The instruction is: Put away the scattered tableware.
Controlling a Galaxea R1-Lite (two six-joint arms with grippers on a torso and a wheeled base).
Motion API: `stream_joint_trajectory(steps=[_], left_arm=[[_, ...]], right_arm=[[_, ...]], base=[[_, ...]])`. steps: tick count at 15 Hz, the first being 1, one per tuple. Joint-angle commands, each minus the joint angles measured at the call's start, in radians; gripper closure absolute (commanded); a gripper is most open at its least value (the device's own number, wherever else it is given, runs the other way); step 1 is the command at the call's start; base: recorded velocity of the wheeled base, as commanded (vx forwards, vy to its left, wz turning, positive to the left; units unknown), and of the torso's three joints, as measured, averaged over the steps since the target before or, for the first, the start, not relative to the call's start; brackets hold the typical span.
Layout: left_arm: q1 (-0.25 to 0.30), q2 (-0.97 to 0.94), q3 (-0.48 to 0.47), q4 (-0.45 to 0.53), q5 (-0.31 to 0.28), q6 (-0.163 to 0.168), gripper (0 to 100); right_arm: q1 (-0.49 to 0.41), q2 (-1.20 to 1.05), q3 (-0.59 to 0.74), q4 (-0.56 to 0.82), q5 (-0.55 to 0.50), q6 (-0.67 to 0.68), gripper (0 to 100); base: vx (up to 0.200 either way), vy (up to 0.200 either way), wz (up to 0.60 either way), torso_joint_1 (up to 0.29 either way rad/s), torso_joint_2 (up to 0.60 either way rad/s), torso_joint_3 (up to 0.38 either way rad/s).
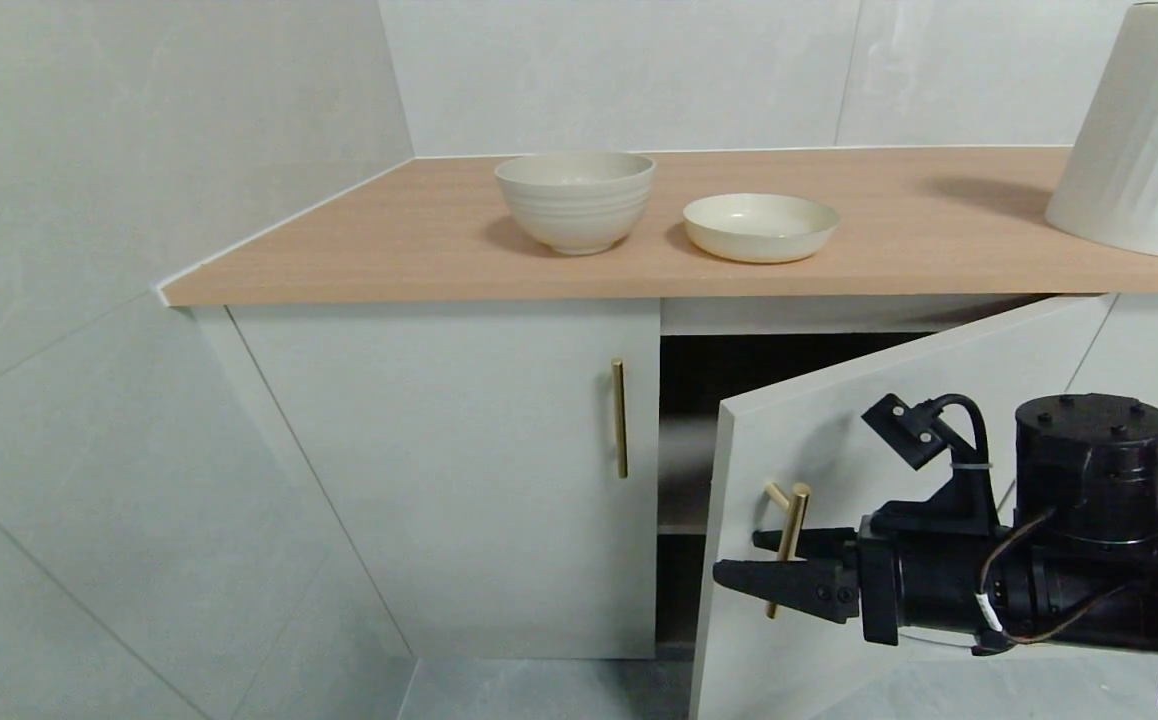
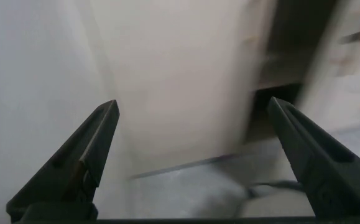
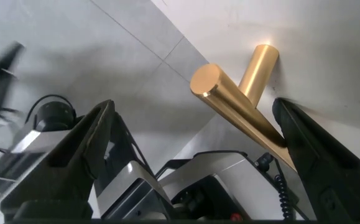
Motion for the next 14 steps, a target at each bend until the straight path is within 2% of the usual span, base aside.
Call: stream_joint_trajectory(steps=[1,2,3,4,5,6,7,8,10,13,14], left_arm=[[-0.002,0.370,-0.279,0.091,-0.204,-0.017,0],[-0.002,0.507,-0.359,0.091,-0.261,-0.019,0],[-0.004,0.573,-0.393,0.091,-0.290,-0.019,0],[-0.018,0.674,-0.428,0.089,-0.350,-0.020,0],[-0.054,0.784,-0.451,0.082,-0.422,-0.020,0],[-0.136,0.930,-0.451,0.046,-0.457,-0.022,0],[-0.191,1.042,-0.447,-0.004,-0.457,-0.024,0],[-0.212,1.133,-0.440,-0.059,-0.458,-0.030,0],[-0.263,1.298,-0.413,-0.222,-0.458,-0.082,0],[-0.341,1.418,-0.298,-0.501,-0.458,-0.174,0],[-0.373,1.453,-0.262,-0.595,-0.460,-0.218,0]], right_arm=[[0.001,-0.017,0.013,-0.008,0.007,-0.001,0],[0.001,-0.024,0.019,-0.008,0.007,-0.001,0],[0.001,-0.027,0.020,-0.008,0.007,-0.001,0],[0.001,-0.027,0.020,-0.008,0.007,-0.001,0],[0.001,-0.030,0.020,-0.008,0.007,-0.001,0],[0.001,-0.032,0.020,-0.008,0.007,-0.001,0],[0.001,-0.032,0.020,-0.008,0.007,-0.001,0],[0.001,-0.030,0.020,-0.008,0.007,-0.001,0],[0.001,-0.027,0.022,-0.008,0.007,-0.001,0],[0.001,-0.026,0.023,-0.008,0.007,-0.001,0],[0.001,-0.023,0.023,-0.008,0.007,-0.001,0]], base=[[0.000,0.000,0.00,0.000,0.00,0.000],[0.000,0.000,0.00,0.000,0.00,0.000],[0.000,0.000,0.00,0.000,0.00,0.000],[0.000,0.000,0.00,0.000,0.00,0.000],[0.000,0.000,0.00,0.000,0.00,0.000],[0.000,0.000,0.00,0.000,0.00,0.000],[0.000,0.000,0.00,0.000,0.00,0.000],[0.000,0.000,0.00,0.000,0.00,0.000],[0.000,0.000,0.00,0.000,0.00,0.000],[0.000,0.000,0.00,0.000,0.00,0.000],[0.000,0.000,0.00,0.000,0.00,0.000]])
